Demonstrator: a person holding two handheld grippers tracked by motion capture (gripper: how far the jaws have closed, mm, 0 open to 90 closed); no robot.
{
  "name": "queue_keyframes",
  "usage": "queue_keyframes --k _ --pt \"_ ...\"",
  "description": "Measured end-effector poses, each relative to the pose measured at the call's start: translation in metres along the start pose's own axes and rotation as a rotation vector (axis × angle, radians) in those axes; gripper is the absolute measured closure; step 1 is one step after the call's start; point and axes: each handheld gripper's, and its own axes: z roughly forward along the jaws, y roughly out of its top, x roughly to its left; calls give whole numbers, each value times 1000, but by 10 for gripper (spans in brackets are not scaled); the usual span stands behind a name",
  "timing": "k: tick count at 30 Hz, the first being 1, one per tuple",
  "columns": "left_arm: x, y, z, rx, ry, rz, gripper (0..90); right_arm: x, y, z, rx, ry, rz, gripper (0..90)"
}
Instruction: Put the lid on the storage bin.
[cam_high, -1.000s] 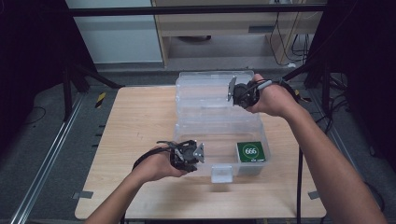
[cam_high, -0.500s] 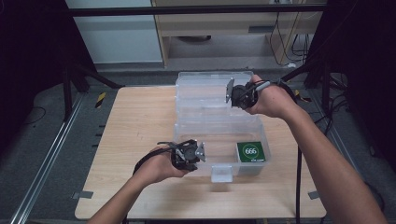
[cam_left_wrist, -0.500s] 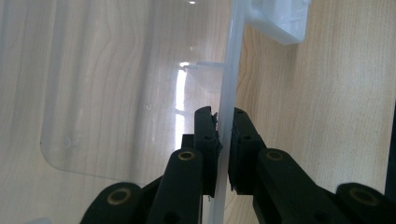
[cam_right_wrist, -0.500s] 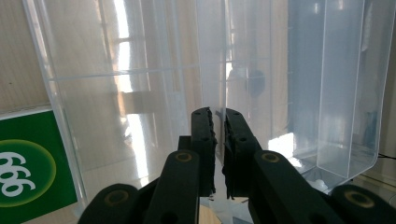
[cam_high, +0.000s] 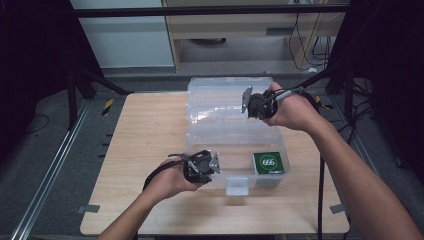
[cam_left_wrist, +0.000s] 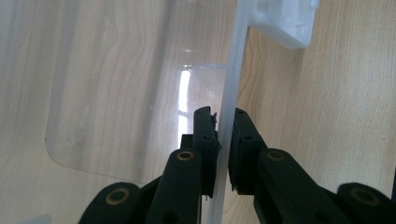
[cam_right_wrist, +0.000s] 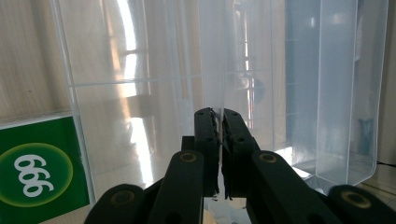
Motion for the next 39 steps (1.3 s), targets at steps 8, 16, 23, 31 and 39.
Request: queue_keyframes --k 8,16,23,31,39 --pt "1 0 1 0 20 -2 819 11 -1 -11 -27 -20 -18 866" --pt "-1 -2 2 -31 25 -21 815 18 -2 -15 -49 -47 -19 871" --pt "-1 -3 2 -42 32 -25 812 26 -1 -20 -62 -67 -34 876" --pt "-2 -3 3 -52 34 -26 811 28 3 -25 -86 -74 -39 892" --pt "-2 -3 3 -54 38 -31 811 26 0 -25 -95 -57 -20 897"
